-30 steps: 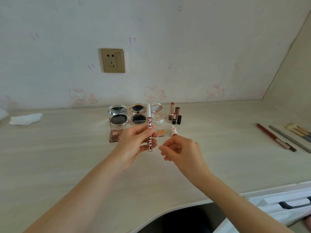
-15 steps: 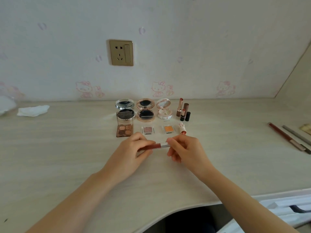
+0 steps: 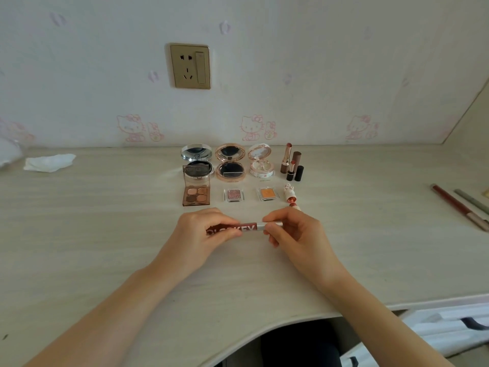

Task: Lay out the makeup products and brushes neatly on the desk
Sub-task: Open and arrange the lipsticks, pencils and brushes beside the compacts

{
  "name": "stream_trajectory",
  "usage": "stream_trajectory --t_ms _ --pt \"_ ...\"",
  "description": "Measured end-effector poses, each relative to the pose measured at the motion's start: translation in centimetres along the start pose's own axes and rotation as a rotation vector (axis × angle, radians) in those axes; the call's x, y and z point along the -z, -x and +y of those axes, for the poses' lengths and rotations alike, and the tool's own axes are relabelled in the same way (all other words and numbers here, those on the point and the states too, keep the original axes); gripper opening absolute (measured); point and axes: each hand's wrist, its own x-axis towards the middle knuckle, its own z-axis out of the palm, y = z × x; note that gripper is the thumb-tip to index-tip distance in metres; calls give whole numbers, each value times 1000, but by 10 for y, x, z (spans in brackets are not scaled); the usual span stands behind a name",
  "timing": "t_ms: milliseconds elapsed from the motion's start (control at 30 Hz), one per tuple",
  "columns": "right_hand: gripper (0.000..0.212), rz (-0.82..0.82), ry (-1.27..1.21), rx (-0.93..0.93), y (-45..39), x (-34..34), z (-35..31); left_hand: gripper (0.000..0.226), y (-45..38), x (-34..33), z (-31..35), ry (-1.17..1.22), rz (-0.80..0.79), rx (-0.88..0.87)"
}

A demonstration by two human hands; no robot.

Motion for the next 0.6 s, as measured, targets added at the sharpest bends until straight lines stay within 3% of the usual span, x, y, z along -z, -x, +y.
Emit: stream_trajectory --t_ms 100,233,333,433,533,600 --pt "29 -35 15 41 0 1 1 16 1 0 -2 -25 17 -42" --pt "12 3 -103 -23 0 -1 -2 18 1 -1 -2 -74 53 -95" --pt "28 -3 -34 -34 1 -1 -3 19 1 0 0 -77 75 -112" --pt "17 -14 2 9 1 -1 -2 20 2 0 0 -73 63 -101" --pt "24 -50 -13 41 1 0 1 20 1 1 -1 -84 62 -98" --pt "16 -70 -71 36 1 0 2 19 2 0 0 -91 62 -105"
